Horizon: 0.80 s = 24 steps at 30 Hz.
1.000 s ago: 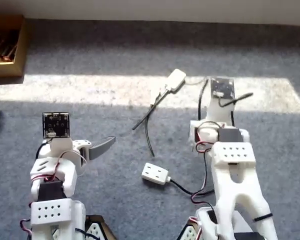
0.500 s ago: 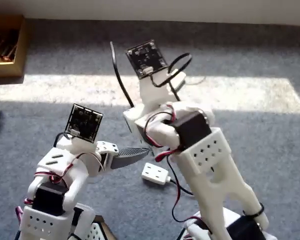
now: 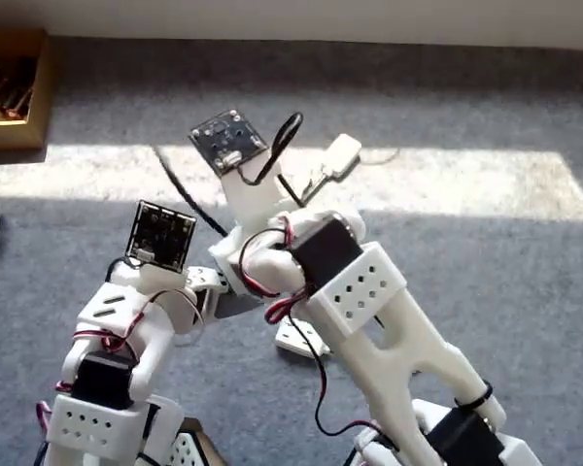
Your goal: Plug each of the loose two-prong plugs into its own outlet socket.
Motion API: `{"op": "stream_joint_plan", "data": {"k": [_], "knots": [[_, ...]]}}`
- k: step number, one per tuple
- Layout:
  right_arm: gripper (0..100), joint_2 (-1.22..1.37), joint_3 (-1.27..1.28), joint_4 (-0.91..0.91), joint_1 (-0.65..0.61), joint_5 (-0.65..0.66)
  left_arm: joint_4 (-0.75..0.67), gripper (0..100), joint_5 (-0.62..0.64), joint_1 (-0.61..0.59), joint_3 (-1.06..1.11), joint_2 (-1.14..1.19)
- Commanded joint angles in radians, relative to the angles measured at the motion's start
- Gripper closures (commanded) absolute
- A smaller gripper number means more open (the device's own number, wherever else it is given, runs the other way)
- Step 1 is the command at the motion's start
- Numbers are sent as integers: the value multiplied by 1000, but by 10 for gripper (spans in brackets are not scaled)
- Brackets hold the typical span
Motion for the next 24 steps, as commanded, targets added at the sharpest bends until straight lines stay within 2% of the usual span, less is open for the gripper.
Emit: {"op": "stream_joint_plan", "data": {"k": [1,7,16,24], "knots": [[993,-82,-44,22,-42,-5,-68,472,0,-35,27,4],[993,-97,-44,73,-10,14,-74,472,0,-79,42,4],[993,-94,-35,96,206,74,-74,472,0,-82,42,4],[993,-93,-33,96,340,75,-66,472,-2,-91,58,-5]]}}
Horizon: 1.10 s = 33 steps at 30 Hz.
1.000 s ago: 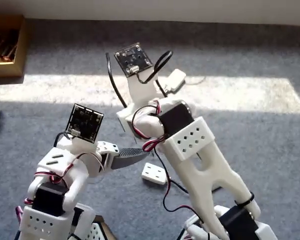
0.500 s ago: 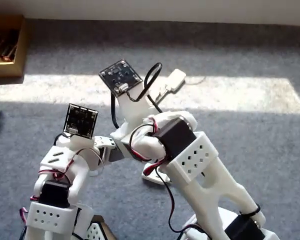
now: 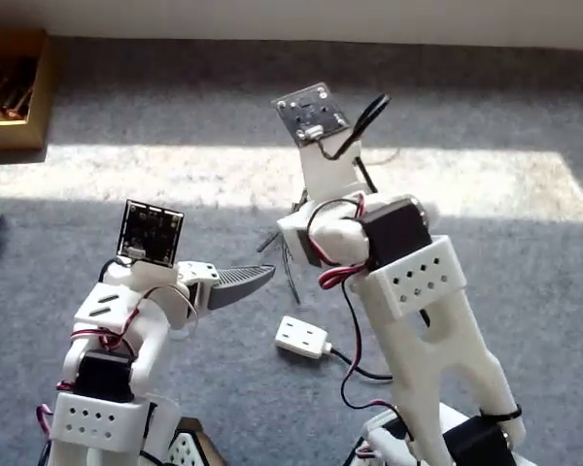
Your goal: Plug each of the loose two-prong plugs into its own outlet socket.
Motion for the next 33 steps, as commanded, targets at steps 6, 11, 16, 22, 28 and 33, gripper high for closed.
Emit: {"op": "stream_joint_plan", "data": {"k": [6,11,16,22,28,33], "knots": [[993,-4,-25,159,74,-126,-20,472,17,-205,114,-8],[993,-2,70,137,-31,-204,-20,472,120,-352,150,-8],[993,-1,259,183,-61,-539,-21,472,147,-406,156,-4],[993,-10,397,108,-64,-712,-21,472,146,-403,157,-4],[993,-12,533,-105,-62,-732,-21,472,144,-403,157,-2],[993,-12,627,-194,-58,-801,-21,472,143,-403,157,-2]]}}
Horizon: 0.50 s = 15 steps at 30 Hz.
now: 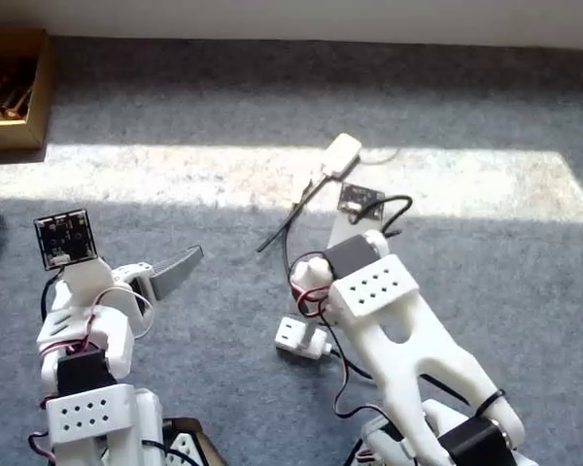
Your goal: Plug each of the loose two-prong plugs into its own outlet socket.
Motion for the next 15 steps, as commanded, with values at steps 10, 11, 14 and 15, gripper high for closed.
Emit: {"op": "stream_joint_plan", "data": {"k": [10,11,14,15], "knots": [[993,-19,-44,-8,150,-21,-18,472,5,-8,-4,-1],[993,-19,-68,4,159,-21,-18,472,5,-8,-4,-1],[993,-19,-134,31,163,-15,-17,472,3,15,-4,-1],[993,-19,-156,28,163,3,-17,472,3,35,-4,-1]]}}
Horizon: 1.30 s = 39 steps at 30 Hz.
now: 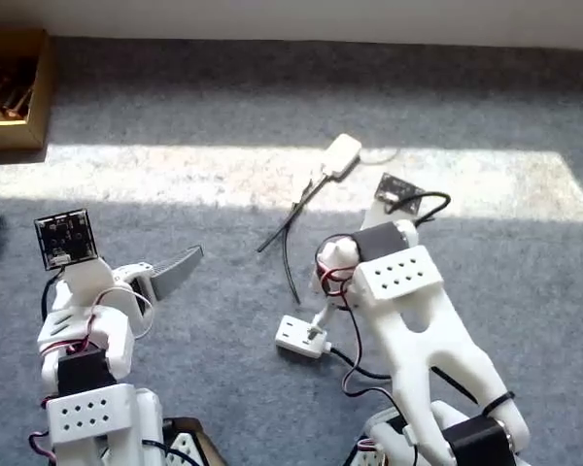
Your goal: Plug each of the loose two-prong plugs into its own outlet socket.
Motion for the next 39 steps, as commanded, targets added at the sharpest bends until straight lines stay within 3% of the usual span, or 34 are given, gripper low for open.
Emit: {"op": "stream_joint_plan", "data": {"k": [1,8,15,22,34,39], "knots": [[993,-18,-116,4,13,34,-17,472,-14,64,-5,-4],[993,-10,-265,-85,5,92,-12,472,-264,341,-16,1],[993,-18,-305,-82,-79,92,-15,472,-272,354,-90,-1],[993,-19,-308,16,-163,89,-17,472,-272,472,-102,2],[993,-18,-550,240,-317,25,-94,472,-273,472,-24,2],[993,-18,-564,294,-326,23,-95,472,-273,470,-27,2]]}}
